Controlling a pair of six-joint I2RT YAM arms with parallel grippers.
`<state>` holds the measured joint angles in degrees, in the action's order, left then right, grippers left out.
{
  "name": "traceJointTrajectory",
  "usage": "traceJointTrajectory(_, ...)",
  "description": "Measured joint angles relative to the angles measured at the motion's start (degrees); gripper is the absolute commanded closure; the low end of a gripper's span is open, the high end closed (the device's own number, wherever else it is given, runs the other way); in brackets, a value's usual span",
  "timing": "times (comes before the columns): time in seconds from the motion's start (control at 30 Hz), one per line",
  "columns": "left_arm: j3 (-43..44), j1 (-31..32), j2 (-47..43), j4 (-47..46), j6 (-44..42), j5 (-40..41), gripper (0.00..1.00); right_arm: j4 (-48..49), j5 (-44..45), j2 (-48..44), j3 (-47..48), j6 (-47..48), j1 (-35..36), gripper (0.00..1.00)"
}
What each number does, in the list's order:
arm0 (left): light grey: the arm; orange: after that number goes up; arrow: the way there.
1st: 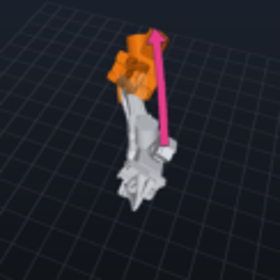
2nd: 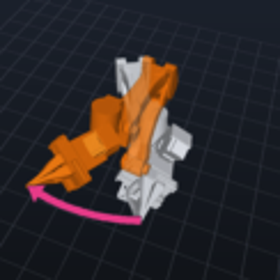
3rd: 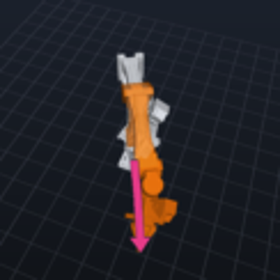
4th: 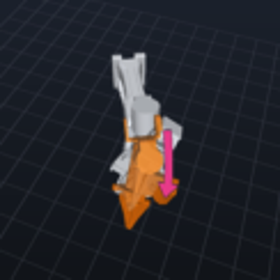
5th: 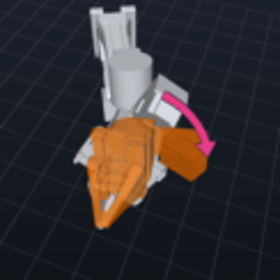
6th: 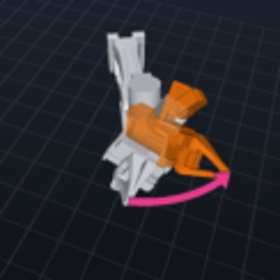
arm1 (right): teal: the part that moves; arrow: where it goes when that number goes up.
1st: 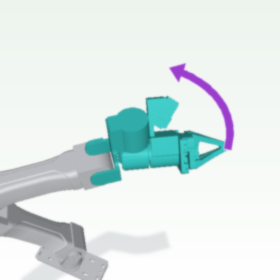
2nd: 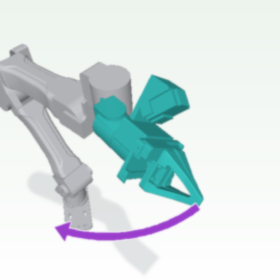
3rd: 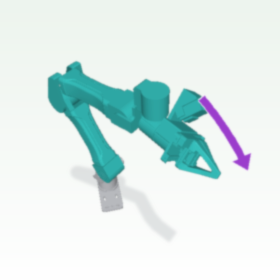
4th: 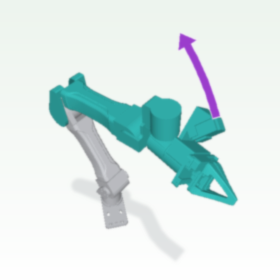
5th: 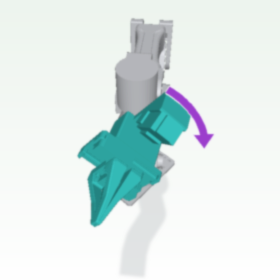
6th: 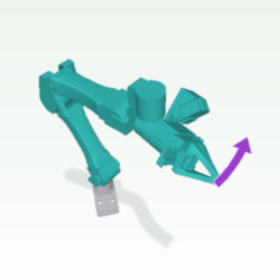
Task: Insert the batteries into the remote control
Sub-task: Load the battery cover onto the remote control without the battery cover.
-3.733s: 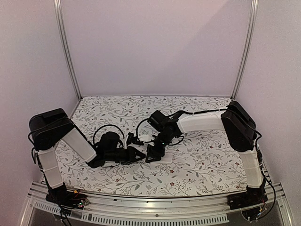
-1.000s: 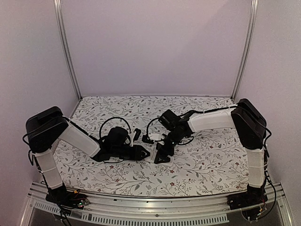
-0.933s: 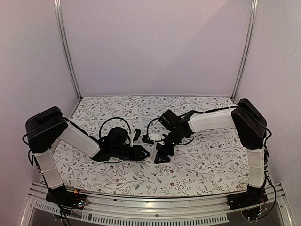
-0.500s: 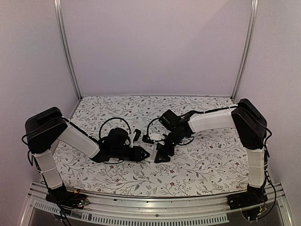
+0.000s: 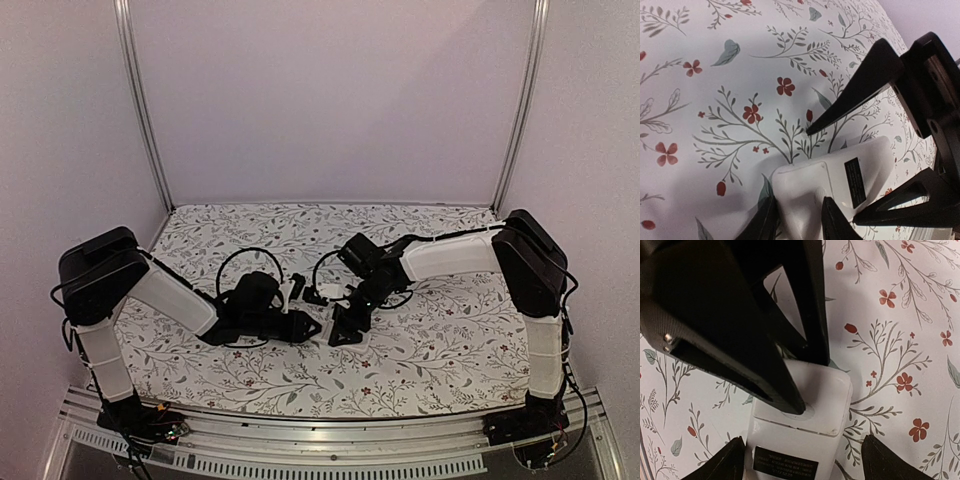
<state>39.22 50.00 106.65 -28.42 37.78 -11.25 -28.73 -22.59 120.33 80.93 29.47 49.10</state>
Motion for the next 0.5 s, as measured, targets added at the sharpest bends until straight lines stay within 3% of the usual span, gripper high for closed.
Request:
traceJointTrajectory(0.2, -1.60, 0.37, 0.17, -2.51, -0.24, 0.83, 0.68, -0.17, -0.24, 0.00, -0.02, 0.04, 0.02, 0.27)
traceJointTrajectory(0.5, -2.29, 0.96, 0.61, -5.38, -1.84, 1.66, 0.64, 0.37, -1.73, -0.07, -0.68, 1.44, -0.17, 0.28)
